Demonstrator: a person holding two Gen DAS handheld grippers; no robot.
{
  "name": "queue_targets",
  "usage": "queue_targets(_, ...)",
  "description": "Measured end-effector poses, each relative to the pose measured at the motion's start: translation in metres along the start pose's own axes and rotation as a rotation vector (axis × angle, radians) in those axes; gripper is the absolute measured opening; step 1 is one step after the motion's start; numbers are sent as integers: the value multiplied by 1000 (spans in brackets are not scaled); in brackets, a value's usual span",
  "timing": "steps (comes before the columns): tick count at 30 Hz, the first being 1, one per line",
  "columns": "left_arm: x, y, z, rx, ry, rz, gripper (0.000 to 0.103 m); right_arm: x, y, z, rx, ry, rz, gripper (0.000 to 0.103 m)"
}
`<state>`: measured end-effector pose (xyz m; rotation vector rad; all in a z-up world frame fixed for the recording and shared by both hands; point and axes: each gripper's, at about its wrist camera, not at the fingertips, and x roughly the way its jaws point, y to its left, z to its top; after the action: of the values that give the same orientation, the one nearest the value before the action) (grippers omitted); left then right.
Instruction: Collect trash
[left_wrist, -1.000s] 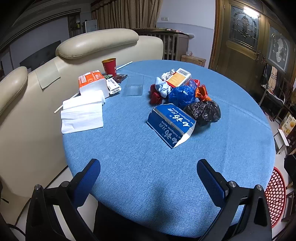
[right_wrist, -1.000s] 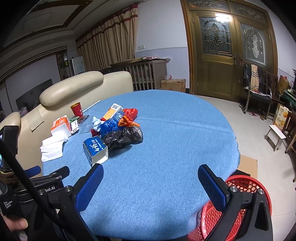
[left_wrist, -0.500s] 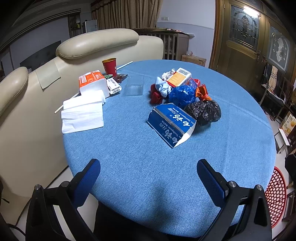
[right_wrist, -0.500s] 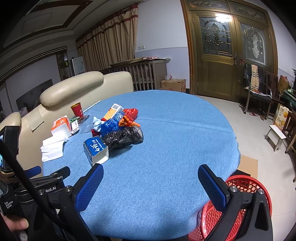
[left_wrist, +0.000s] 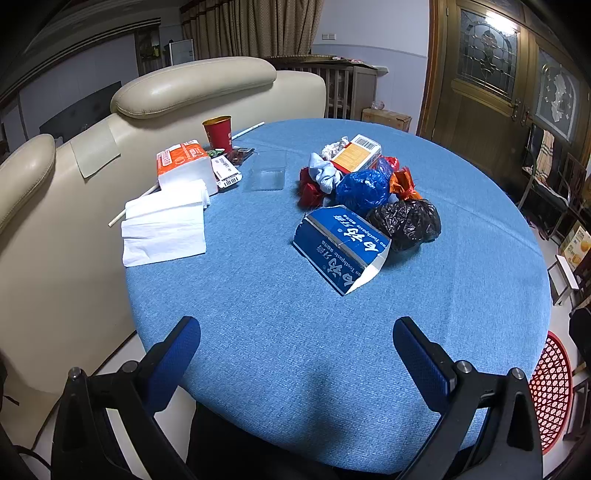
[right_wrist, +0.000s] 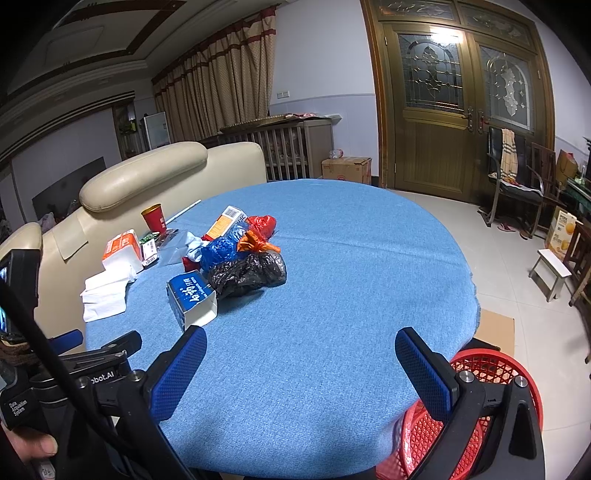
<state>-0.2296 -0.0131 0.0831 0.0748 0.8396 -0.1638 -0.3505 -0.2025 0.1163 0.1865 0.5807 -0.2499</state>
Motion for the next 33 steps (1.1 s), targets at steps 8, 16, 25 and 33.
queue_targets(8, 1, 0, -1, -2, 4, 1, 103, -2, -1, 0, 0, 0, 0, 103)
queue_targets(16, 2, 0, -1, 1, 6, 1, 103, -2, -1, 0, -1, 1, 1, 103)
queue_targets(25, 19, -9, 1, 10, 12, -5, 103, -1, -2, -4, -7, 4, -5, 103)
queue_targets(33, 83, -33, 17, 36, 72, 25, 103, 14, -17, -17, 22, 55, -34, 103)
